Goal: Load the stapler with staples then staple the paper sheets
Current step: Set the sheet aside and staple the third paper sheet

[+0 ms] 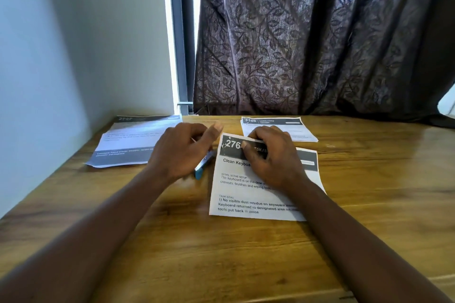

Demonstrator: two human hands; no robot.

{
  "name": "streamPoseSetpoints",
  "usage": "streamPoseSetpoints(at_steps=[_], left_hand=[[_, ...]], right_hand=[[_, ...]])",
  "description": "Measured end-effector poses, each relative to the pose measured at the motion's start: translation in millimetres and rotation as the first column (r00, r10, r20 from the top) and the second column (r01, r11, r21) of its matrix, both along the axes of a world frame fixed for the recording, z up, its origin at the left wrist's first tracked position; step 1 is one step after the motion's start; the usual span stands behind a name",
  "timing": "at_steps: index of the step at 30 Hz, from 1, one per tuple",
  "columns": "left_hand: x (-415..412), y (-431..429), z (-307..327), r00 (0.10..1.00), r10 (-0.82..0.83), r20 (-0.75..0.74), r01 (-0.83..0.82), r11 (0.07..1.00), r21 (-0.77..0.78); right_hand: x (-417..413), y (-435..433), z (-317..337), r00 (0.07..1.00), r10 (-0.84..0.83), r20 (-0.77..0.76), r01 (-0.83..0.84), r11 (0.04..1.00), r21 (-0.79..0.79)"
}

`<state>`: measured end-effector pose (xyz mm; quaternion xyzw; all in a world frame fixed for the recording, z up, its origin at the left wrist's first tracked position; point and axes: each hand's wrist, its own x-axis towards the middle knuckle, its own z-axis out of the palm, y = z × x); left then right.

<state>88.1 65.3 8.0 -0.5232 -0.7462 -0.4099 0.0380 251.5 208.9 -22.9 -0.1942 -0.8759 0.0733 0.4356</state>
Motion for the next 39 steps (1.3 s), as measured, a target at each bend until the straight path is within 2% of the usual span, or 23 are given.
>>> streamPoseSetpoints(at_steps=[3, 5, 7, 8, 10, 11, 12, 13, 16, 19, 21, 27, 32, 36, 39], left_hand=[[10.6, -2.4, -2.1, 0.964, -0.206, 0.167, 0.222, 0.972, -0.082], [14.2, 1.4, -4.7, 0.950, -0.234, 0.208, 0.248, 0.968, -0.041], [16.2, 7.4, -2.4, 0.944, -0.218, 0.246, 0.216, 0.976, 0.035], [12.9, 12.1, 1.0, 0.942, -0.201, 0.268, 0.187, 0.979, 0.078], [-1.3, 24.2, 10.4, 0.932, -0.164, 0.322, 0.114, 0.979, 0.168], [-10.5, 32.6, 16.3, 0.928, -0.151, 0.341, 0.084, 0.976, 0.201], [-18.7, 42.1, 23.2, 0.928, -0.132, 0.349, 0.058, 0.975, 0.213], [-24.9, 52.7, 31.1, 0.929, -0.112, 0.352, 0.038, 0.977, 0.210], [-33.8, 87.3, 54.2, 0.897, -0.118, 0.425, 0.022, 0.975, 0.223], [-34.5, 125.6, 62.8, 0.788, -0.119, 0.604, 0.018, 0.985, 0.171], [-36.8, 152.0, 59.2, 0.759, -0.071, 0.648, 0.007, 0.995, 0.100], [-43.1, 209.8, 37.6, 0.823, 0.058, 0.564, 0.000, 0.995, -0.102], [-41.7, 230.9, 21.6, 0.874, 0.153, 0.461, -0.059, 0.976, -0.211], [-41.8, 238.7, 14.1, 0.949, 0.208, 0.238, -0.139, 0.951, -0.276], [-38.4, 238.5, 11.9, 0.969, 0.226, 0.102, -0.188, 0.938, -0.290]], right_hand=[[5.8, 4.4, 6.0, 0.994, -0.020, -0.103, 0.024, 0.999, 0.044], [10.5, 6.3, 10.0, 0.988, -0.056, -0.147, 0.068, 0.994, 0.082], [17.0, 9.3, 12.8, 0.966, -0.171, -0.193, 0.194, 0.975, 0.112], [20.5, 12.6, 13.9, 0.938, -0.251, -0.240, 0.276, 0.958, 0.078], [27.8, 22.7, 13.9, 0.844, -0.414, -0.340, 0.411, 0.908, -0.084], [31.7, 30.1, 12.7, 0.797, -0.504, -0.333, 0.474, 0.864, -0.172], [35.7, 38.7, 11.2, 0.767, -0.588, -0.257, 0.542, 0.808, -0.233], [39.7, 46.5, 9.1, 0.750, -0.650, -0.117, 0.607, 0.748, -0.268], [46.0, 57.0, 2.0, 0.702, -0.637, 0.319, 0.713, 0.628, -0.312], [43.2, 56.7, -4.4, 0.646, -0.515, 0.564, 0.738, 0.610, -0.287], [40.7, 54.6, -7.6, 0.620, -0.458, 0.637, 0.737, 0.619, -0.271], [38.3, 51.5, -6.6, 0.591, -0.429, 0.684, 0.739, 0.628, -0.244], [36.0, 53.1, -5.8, 0.576, -0.433, 0.693, 0.748, 0.621, -0.234], [36.0, 53.9, -6.2, 0.582, -0.438, 0.685, 0.747, 0.622, -0.236], [36.1, 54.6, -5.5, 0.582, -0.435, 0.687, 0.746, 0.622, -0.238]])
